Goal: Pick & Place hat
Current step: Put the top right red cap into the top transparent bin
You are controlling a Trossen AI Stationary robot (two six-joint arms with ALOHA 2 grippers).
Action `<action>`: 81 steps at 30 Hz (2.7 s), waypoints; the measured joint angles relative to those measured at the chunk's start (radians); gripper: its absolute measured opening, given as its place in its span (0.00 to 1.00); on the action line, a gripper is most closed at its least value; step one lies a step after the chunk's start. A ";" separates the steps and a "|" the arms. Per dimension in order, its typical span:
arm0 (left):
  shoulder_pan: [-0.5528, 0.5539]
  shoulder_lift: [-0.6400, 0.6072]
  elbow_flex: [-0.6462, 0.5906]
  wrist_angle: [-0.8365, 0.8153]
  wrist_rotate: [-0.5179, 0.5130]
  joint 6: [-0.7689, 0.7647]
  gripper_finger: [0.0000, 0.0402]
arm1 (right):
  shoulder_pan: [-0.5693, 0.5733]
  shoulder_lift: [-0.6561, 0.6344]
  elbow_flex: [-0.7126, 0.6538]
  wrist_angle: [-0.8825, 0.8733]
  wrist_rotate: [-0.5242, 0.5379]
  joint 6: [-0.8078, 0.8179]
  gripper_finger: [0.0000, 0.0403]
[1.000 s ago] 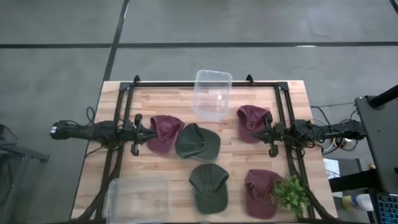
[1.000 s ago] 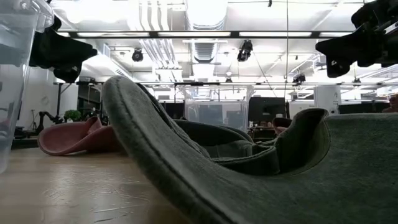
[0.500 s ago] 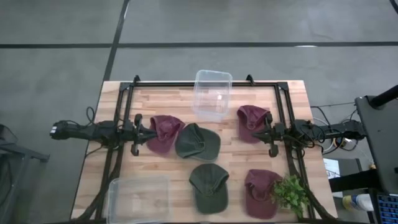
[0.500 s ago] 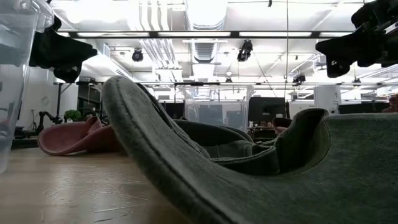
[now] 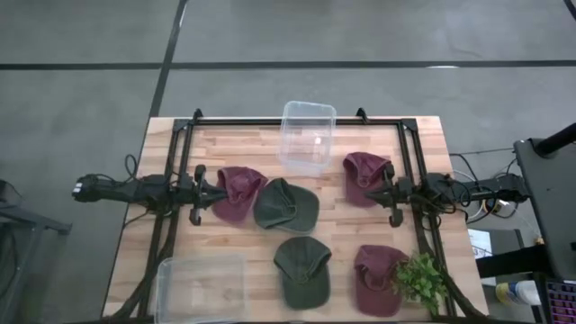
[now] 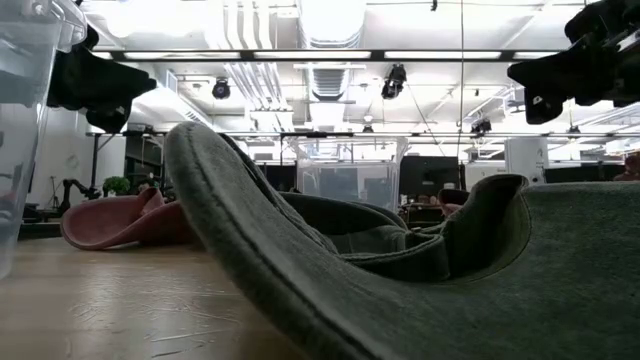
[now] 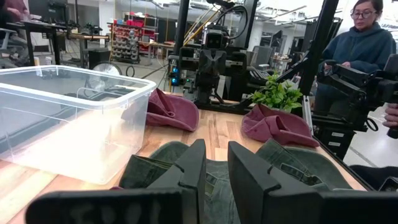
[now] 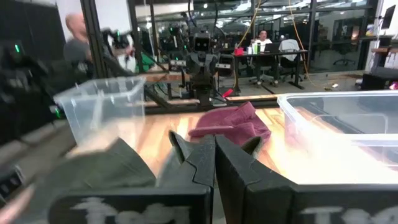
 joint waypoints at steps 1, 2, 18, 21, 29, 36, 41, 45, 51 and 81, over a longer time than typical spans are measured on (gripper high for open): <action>0.000 0.000 0.000 0.000 0.000 0.000 0.15 | 0.000 0.000 0.000 0.002 0.000 0.049 0.02; 0.000 0.000 0.000 0.000 0.000 0.000 0.15 | 0.000 0.001 0.000 0.012 0.004 0.091 0.02; 0.001 0.000 0.000 0.000 0.000 0.000 0.15 | 0.000 0.041 0.000 0.167 0.182 0.586 0.08; 0.001 0.000 0.000 0.000 0.000 0.000 0.15 | 0.000 0.098 0.000 0.160 0.202 0.645 0.16; 0.000 0.000 0.000 0.000 0.000 0.000 0.15 | 0.000 0.315 0.051 0.169 0.278 0.774 0.40; 0.000 0.000 0.000 0.000 0.000 0.000 0.15 | 0.000 0.521 0.293 -0.092 0.282 0.850 0.44; 0.000 0.000 0.000 0.000 0.000 0.000 0.15 | 0.000 0.666 0.569 -0.591 0.292 0.986 0.43; 0.000 0.000 0.000 0.000 0.000 0.000 0.15 | 0.000 0.788 0.775 -1.012 0.292 1.098 0.43; 0.000 0.000 0.000 0.000 0.000 0.000 0.15 | 0.001 0.919 0.908 -1.422 0.305 1.254 0.43; 0.001 0.000 0.000 0.000 0.000 0.000 0.15 | -0.001 0.920 0.550 -1.150 0.218 1.504 0.42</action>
